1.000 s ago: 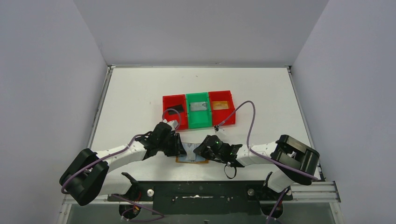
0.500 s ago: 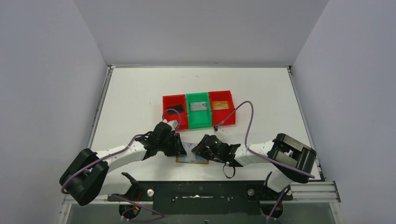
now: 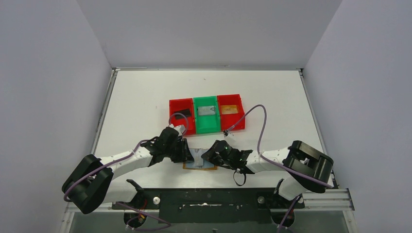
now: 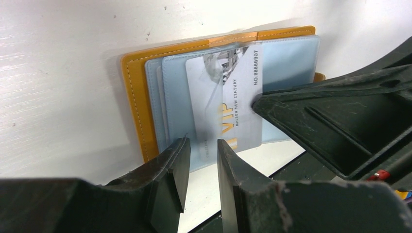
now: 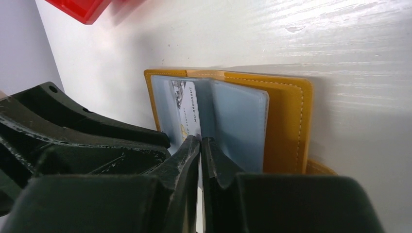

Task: Take the credit cards out of the card holder

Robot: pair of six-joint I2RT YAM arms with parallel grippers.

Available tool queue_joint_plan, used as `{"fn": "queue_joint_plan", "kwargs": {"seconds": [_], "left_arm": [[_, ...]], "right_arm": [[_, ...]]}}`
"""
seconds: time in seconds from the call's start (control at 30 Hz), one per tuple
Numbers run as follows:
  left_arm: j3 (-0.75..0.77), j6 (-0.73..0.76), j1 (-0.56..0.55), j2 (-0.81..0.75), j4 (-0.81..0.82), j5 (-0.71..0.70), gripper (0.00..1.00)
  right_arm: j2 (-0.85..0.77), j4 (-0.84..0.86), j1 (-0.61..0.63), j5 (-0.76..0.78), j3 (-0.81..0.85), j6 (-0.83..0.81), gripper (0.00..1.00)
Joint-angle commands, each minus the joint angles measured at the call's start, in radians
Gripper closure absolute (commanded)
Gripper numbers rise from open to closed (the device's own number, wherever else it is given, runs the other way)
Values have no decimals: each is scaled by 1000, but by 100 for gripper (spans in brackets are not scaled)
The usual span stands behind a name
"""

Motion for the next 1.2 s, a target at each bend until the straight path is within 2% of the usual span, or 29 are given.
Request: {"fn": "queue_joint_plan", "kwargs": {"seconds": [0.0,0.23,0.53,0.8,1.07,1.17], "left_arm": [[2,16,-4,0,-15,-21,73],[2,15,-4,5,-13,-16,73],[4,16,-4,15,-13,-6,73],[4,19,-5,19,-14,-5,75],[2,17,-5,15,-15,-5,75],[1,17,-5,14,-15,-5,75]], "right_arm": [[-66,-19,-6,78,-20,-12,100],[-85,17,-7,73,-39,-22,99],[-24,116,-7,25,-34,-15,85],[0,207,-10,9,-70,-1,78],[24,191,-9,5,-63,-2,78],[30,136,-10,13,-43,-7,74]]}}
